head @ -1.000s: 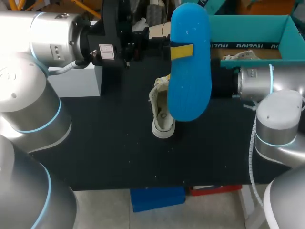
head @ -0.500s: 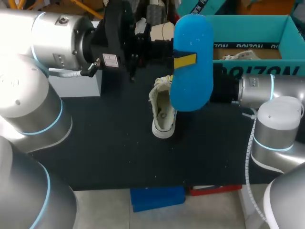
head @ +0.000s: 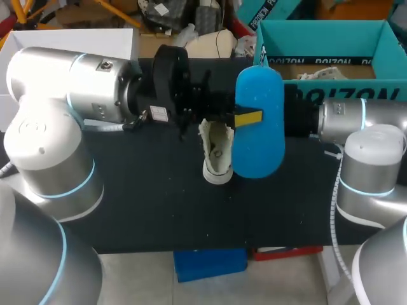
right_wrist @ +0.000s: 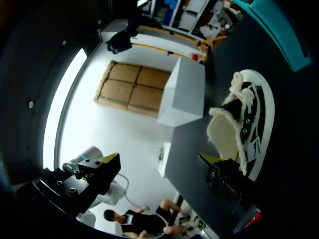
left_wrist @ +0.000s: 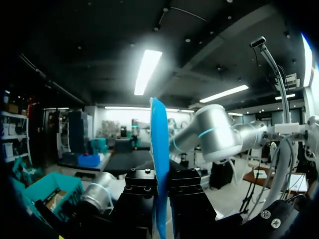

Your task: Take the shoe out of the shoebox, open the shoe tongue, remove and reinsert the insole, then place the shoe into the shoebox

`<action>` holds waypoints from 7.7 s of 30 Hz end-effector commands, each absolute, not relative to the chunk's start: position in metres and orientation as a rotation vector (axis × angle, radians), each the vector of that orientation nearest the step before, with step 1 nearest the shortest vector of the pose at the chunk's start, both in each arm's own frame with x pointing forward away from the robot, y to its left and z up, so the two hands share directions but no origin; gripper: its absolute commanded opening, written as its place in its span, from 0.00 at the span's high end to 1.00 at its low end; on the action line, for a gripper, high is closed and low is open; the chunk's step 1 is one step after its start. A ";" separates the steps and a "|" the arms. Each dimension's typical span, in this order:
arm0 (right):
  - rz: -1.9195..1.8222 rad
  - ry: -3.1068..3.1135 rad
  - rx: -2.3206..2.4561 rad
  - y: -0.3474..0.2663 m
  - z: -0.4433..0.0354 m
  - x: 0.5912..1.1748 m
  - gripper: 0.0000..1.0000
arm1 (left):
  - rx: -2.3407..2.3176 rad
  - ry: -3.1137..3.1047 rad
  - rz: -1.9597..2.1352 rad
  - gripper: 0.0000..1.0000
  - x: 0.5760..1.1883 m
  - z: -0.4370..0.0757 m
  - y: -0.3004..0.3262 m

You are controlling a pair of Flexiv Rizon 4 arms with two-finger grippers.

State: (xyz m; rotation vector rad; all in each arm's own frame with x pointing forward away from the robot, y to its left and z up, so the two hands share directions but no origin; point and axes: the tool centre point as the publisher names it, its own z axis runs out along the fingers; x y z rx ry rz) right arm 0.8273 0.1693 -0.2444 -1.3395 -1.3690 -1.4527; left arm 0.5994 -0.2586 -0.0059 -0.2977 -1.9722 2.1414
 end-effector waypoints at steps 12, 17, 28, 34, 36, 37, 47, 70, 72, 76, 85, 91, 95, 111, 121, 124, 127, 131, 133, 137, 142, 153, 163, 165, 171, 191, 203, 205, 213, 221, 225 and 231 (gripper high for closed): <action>-1.454 -1.368 -1.343 0.171 -0.245 0.827 0.00 | -0.464 -1.957 2.262 1.00 0.568 -0.016 -0.259; -1.454 -1.368 -1.343 0.171 -0.245 0.827 0.00 | -0.622 -1.990 2.389 1.00 0.558 -0.058 -0.250; -1.454 -1.368 -1.343 0.171 -0.245 0.827 0.00 | -0.970 -2.304 2.448 1.00 0.557 -0.141 -0.231; -1.454 -1.368 -1.343 0.171 -0.245 0.827 0.00 | -1.038 -2.461 2.355 1.00 0.559 -0.155 -0.229; -1.454 -1.368 -1.343 0.171 -0.245 0.827 0.00 | -1.038 -2.461 2.355 1.00 0.559 -0.155 -0.229; -1.454 -1.368 -1.343 0.171 -0.245 0.827 0.00 | -1.038 -2.461 2.355 1.00 0.559 -0.155 -0.229; -1.454 -1.368 -1.343 0.171 -0.245 0.827 0.00 | -1.150 -2.462 2.394 1.00 0.548 -0.156 -0.230; -1.454 -1.368 -1.343 0.171 -0.245 0.827 0.00 | -2.429 -2.788 2.140 1.00 0.560 -0.247 -0.217; -1.454 -1.368 -1.343 0.171 -0.245 0.827 0.00 | -2.429 -2.788 2.140 1.00 0.560 -0.247 -0.217; -1.454 -1.368 -1.343 0.171 -0.245 0.827 0.00 | -2.429 -2.788 2.140 1.00 0.560 -0.247 -0.217; -1.454 -1.368 -1.343 0.171 -0.245 0.827 0.00 | -2.544 -2.748 2.144 1.00 0.560 -0.269 -0.220; -1.454 -1.368 -1.343 0.171 -0.245 0.827 0.00 | -2.711 -2.501 2.247 1.00 0.582 -0.276 -0.208; -1.454 -1.368 -1.343 0.171 -0.245 0.827 0.00 | -2.783 -2.448 2.185 1.00 0.608 -0.280 -0.201; -1.454 -1.368 -1.343 0.171 -0.245 0.827 0.00 | -2.858 -2.356 2.119 1.00 0.709 -0.280 -0.200; -1.454 -1.368 -1.343 0.171 -0.245 0.827 0.00 | -2.804 -2.421 2.127 1.00 0.750 -0.277 -0.204; -1.454 -1.368 -1.343 0.171 -0.245 0.827 0.00 | -2.751 -2.461 2.147 1.00 0.764 -0.275 -0.205; -1.454 -1.368 -1.343 0.171 -0.245 0.827 0.00 | -2.716 -2.492 2.173 1.00 0.775 -0.271 -0.206; -1.454 -1.368 -1.343 0.171 -0.245 0.827 0.00 | -2.723 -2.479 2.221 1.00 0.781 -0.263 -0.206; -1.454 -1.368 -1.343 0.171 -0.245 0.827 0.00 | -2.727 -2.470 2.233 1.00 0.780 -0.262 -0.206; -1.454 -1.368 -1.343 0.171 -0.245 0.827 0.00 | -2.727 -2.470 2.233 1.00 0.780 -0.262 -0.206; -1.454 -1.368 -1.343 0.171 -0.245 0.827 0.00 | -2.727 -2.470 2.233 1.00 0.780 -0.262 -0.206; -1.217 -1.433 -1.106 0.171 -0.241 0.832 0.00 | -2.727 -2.470 2.233 1.00 0.780 -0.262 -0.206; -1.061 -1.469 -1.101 0.184 -0.253 0.818 0.50 | -2.727 -2.470 2.233 1.00 0.780 -0.262 -0.206; -1.071 -1.483 -1.126 0.186 -0.254 0.816 0.51 | -2.727 -2.470 2.233 1.00 0.780 -0.262 -0.206; -1.120 -1.502 -1.166 0.189 -0.254 0.813 0.60 | -2.727 -2.470 2.233 1.00 0.780 -0.262 -0.206; -1.162 -1.489 -1.203 0.207 -0.263 0.821 0.67 | -2.727 -2.470 2.233 1.00 0.780 -0.262 -0.206; -1.162 -1.492 -1.221 0.208 -0.267 0.821 1.00 | -2.727 -2.470 2.233 1.00 0.780 -0.262 -0.206; -1.162 -1.492 -1.221 0.208 -0.267 0.821 1.00 | -2.727 -2.470 2.233 1.00 0.780 -0.262 -0.206; -1.162 -1.492 -1.221 0.208 -0.267 0.821 1.00 | -3.053 -2.577 1.441 0.00 0.772 -0.243 -0.179; -1.162 -1.492 -1.221 0.208 -0.267 0.821 1.00 | -3.077 -2.337 -0.127 0.00 0.760 -0.230 -0.142; -1.162 -1.492 -1.221 0.208 -0.267 0.821 1.00 | -2.956 -2.136 -0.717 0.00 0.757 -0.220 -0.149; -1.162 -1.492 -1.221 0.208 -0.267 0.821 1.00 | -2.924 -2.036 -0.914 0.00 0.754 -0.210 -0.157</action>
